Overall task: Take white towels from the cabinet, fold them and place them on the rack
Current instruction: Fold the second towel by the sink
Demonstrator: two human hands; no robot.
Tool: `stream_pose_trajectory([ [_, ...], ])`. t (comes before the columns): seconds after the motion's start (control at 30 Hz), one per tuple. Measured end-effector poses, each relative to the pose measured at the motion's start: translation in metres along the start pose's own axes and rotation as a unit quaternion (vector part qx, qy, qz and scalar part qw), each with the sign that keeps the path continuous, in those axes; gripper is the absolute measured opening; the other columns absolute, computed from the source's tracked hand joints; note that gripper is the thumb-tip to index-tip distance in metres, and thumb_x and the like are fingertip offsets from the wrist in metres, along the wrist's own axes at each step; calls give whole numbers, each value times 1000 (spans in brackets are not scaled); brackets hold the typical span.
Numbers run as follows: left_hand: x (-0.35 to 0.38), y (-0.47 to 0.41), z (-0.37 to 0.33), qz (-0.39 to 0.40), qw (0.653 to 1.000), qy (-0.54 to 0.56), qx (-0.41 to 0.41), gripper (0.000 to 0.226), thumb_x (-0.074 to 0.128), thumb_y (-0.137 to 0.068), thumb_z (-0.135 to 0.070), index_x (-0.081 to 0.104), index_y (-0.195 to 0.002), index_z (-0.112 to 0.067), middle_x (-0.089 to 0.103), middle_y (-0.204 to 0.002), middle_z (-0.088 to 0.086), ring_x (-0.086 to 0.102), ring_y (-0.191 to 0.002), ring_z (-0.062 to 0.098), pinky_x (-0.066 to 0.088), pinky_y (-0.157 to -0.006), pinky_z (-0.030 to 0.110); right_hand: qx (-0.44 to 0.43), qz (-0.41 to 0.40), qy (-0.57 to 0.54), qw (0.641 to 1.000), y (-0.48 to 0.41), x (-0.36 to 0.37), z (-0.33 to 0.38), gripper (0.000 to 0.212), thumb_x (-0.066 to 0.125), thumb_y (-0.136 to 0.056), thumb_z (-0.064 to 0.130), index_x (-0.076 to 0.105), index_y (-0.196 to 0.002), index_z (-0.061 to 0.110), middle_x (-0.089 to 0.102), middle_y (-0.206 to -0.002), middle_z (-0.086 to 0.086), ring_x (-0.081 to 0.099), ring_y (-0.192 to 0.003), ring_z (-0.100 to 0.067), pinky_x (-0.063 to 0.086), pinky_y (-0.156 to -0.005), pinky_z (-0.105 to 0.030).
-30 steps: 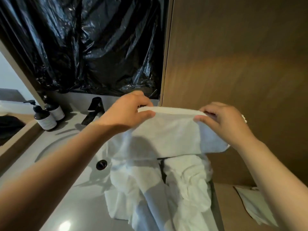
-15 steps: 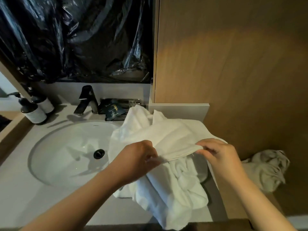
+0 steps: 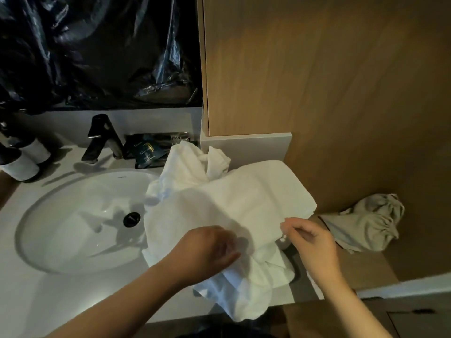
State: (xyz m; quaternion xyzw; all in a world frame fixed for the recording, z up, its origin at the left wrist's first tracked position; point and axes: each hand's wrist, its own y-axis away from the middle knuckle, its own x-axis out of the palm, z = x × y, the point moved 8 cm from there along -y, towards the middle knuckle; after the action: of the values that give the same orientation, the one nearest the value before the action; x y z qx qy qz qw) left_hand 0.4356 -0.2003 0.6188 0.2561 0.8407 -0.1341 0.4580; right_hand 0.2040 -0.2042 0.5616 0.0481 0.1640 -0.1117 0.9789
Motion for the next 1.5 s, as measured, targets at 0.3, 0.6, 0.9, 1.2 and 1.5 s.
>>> stream_pose_trajectory([
  [0.3, -54, -75, 20, -146, 985, -94, -16, 42, 71, -85, -28, 61, -117, -3, 62, -115, 17, 56, -106, 33, 45, -95, 40, 333, -69, -252, 906, 1, 31, -39, 26, 70, -89, 21, 62, -94, -3, 73, -93, -15, 72, -85, -27, 60, -79, -41],
  [0.6, -19, -128, 59, -15, 988, -19, -154, 52, 51, -95, -48, 52, -124, -5, 56, -126, 18, 53, -115, 33, 40, -96, 37, 371, -164, -346, 846, 16, 32, -48, 14, 62, -90, -5, 58, -96, 7, 70, -90, -13, 67, -77, -22, 55, -66, -32],
  [0.9, -20, -152, 75, 41, 966, 54, -250, 62, 63, -88, -49, 56, -124, 1, 58, -129, 16, 51, -121, 31, 31, -85, 22, 392, -99, -398, 824, 12, 45, -37, 10, 60, -96, 16, 62, -90, 8, 70, -63, -2, 62, -48, -11, 50, -42, -20],
  [1.2, -39, -157, 75, 73, 943, 211, -247, 40, 76, -79, -40, 52, -103, -20, 52, -98, -10, 49, -91, 12, 37, -70, 24, 269, -127, -302, 906, 16, 22, -6, 17, 56, -98, 21, 66, -88, 12, 59, -76, -6, 43, -58, -11, 38, -62, -28],
  [1.5, -93, -149, -8, -21, 992, 118, 31, 30, 57, -94, -43, 61, -88, -13, 62, -84, 0, 56, -79, 17, 44, -75, 30, 153, -147, -303, 929, 31, -2, 42, 24, 49, -101, 22, 67, -113, 12, 65, -88, -12, 42, -58, -14, 40, -61, -28],
])
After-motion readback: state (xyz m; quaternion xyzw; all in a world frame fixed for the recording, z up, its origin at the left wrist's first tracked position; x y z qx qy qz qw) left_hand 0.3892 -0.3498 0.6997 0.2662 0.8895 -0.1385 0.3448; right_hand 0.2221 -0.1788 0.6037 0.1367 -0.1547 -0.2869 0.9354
